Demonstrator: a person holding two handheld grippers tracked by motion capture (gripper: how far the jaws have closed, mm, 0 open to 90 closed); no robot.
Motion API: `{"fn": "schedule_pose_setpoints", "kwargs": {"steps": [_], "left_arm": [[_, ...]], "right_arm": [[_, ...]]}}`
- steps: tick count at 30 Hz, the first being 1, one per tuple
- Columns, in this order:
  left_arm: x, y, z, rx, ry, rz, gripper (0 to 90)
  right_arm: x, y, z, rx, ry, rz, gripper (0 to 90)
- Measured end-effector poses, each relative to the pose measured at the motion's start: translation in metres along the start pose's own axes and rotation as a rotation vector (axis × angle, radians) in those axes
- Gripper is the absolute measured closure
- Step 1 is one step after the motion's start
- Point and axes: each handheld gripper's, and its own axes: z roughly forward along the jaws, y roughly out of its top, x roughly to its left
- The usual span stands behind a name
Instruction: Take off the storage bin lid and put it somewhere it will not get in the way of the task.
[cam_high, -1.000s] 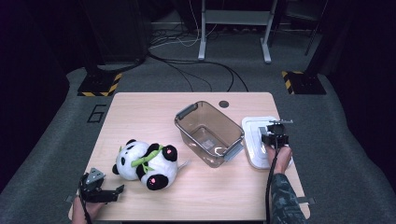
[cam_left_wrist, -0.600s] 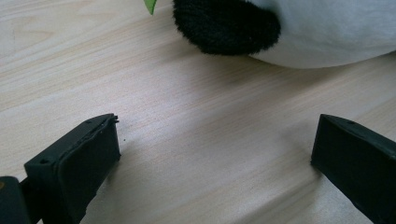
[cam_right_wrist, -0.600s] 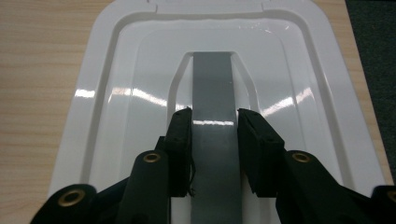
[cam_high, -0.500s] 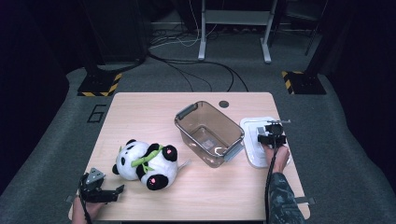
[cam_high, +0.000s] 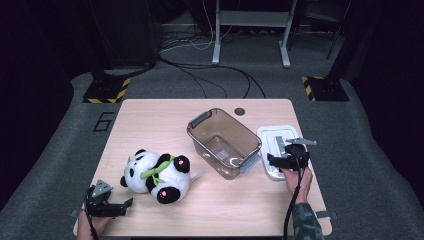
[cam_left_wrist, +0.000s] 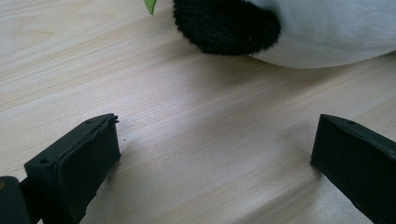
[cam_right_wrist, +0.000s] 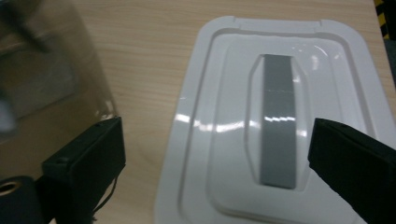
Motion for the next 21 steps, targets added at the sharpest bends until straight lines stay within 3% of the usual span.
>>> {"fn": "schedule_pose_setpoints", "kwargs": {"steps": [6, 11, 16, 21], "left_arm": [[0.000, 0.000, 0.000, 0.000, 0.000, 0.000, 0.4], [0.000, 0.000, 0.000, -0.003, 0.001, 0.002, 0.4], [0.000, 0.000, 0.000, -0.002, 0.001, 0.001, 0.4], [0.000, 0.000, 0.000, -0.002, 0.000, 0.000, 0.4]], "right_arm": [[0.038, -0.024, -0.017, -0.043, 0.079, -0.056, 0.0], [0.065, -0.045, -0.016, -0.032, 0.120, -0.123, 0.0], [0.079, -0.062, -0.007, -0.011, 0.152, -0.143, 0.0], [0.090, -0.076, -0.001, 0.015, 0.153, -0.190, 0.0]]}}
